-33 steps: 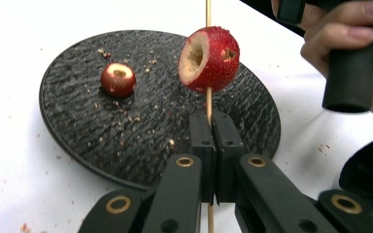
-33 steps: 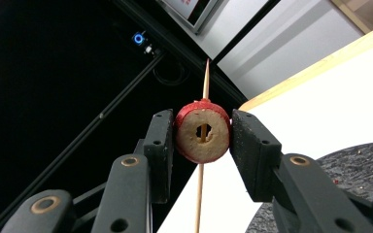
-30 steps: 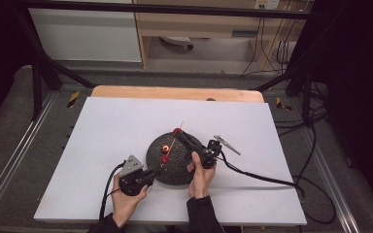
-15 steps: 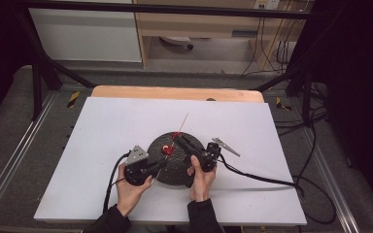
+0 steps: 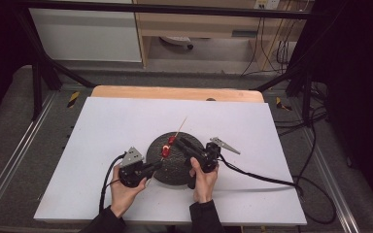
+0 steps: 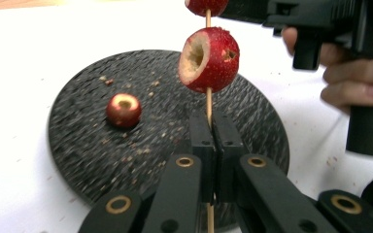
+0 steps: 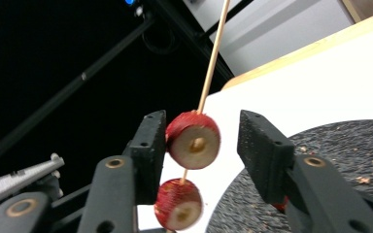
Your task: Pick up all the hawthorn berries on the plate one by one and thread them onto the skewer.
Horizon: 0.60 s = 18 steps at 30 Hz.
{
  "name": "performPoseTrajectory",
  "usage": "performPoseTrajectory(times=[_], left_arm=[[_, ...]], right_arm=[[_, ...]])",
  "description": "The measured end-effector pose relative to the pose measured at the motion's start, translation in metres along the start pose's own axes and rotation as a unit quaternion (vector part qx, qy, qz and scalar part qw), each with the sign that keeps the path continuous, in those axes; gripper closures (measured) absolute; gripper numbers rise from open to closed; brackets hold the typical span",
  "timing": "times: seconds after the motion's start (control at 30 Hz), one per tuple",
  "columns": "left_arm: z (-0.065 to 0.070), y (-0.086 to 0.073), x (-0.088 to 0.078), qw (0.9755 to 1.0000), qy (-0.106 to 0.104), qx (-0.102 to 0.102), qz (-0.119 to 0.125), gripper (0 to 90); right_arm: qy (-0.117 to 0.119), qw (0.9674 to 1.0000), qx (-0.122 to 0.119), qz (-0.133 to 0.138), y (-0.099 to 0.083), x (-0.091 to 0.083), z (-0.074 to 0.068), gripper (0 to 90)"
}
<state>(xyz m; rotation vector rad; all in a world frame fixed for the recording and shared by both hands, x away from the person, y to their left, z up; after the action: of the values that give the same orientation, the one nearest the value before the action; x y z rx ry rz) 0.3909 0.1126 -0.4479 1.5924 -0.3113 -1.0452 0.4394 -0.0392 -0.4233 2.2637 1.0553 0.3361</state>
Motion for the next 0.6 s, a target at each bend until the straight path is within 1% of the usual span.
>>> performPoseTrajectory(times=[0.03, 0.1, 0.17, 0.2, 0.23, 0.27, 0.37, 0.43, 0.57, 0.6], left_arm=[[-0.003, -0.003, -0.004, 1.0, 0.001, 0.004, -0.004, 88.7], [-0.008, -0.007, -0.011, 0.9999, 0.005, 0.006, -0.01, 88.7], [-0.013, -0.012, -0.018, 0.9999, 0.007, 0.003, -0.015, 88.7], [-0.015, -0.015, -0.021, 0.9998, 0.005, 0.003, -0.021, 88.8], [-0.016, -0.018, -0.025, 0.9997, 0.003, 0.004, -0.023, 88.7], [-0.018, -0.021, -0.028, 0.9996, 0.004, 0.006, -0.027, 88.7], [-0.024, -0.029, -0.038, 0.9991, 0.011, 0.012, -0.039, 88.8], [-0.028, -0.034, -0.043, 0.9989, 0.016, 0.013, -0.042, 88.7], [-0.034, -0.043, -0.051, 0.9985, 0.013, 0.013, -0.051, 88.7], [-0.036, -0.045, -0.053, 0.9985, 0.014, 0.011, -0.051, 88.7]], right_arm=[[-0.004, 0.9999, -0.011, -0.004, 0.001, -0.001, 0.0, 49.4], [-0.012, 0.9991, -0.037, -0.018, 0.003, -0.003, 0.001, 44.2], [-0.022, 0.9976, -0.051, -0.041, 0.003, -0.004, 0.002, 38.0], [-0.027, 0.9963, -0.061, -0.054, 0.002, -0.005, 0.004, 34.0], [-0.034, 0.9945, -0.07, -0.071, 0.001, -0.005, 0.006, 30.1], [-0.04, 0.9919, -0.082, -0.088, -0.001, -0.006, 0.009, 27.1], [-0.068, 0.9839, -0.113, -0.12, -0.005, -0.008, 0.016, 17.6], [-0.078, 0.9792, -0.124, -0.141, -0.007, -0.009, 0.02, 13.8], [-0.091, 0.969, -0.15, -0.174, -0.008, -0.01, 0.026, 8.9], [-0.096, 0.967, -0.154, -0.179, -0.007, -0.011, 0.028, 7.8]])
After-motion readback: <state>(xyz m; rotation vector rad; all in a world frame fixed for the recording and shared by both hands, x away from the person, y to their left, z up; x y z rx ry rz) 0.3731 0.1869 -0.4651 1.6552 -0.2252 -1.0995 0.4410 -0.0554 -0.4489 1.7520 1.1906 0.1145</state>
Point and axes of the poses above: each handheld gripper's, and its own axes: x roughly forward along the jaws, y roughly out of its top, z roughly to its right, the point moved 7 cm from there along x, roughly forward along the jaws, and after that the axes turned 9 degrees about x, right-handed, at the moved point
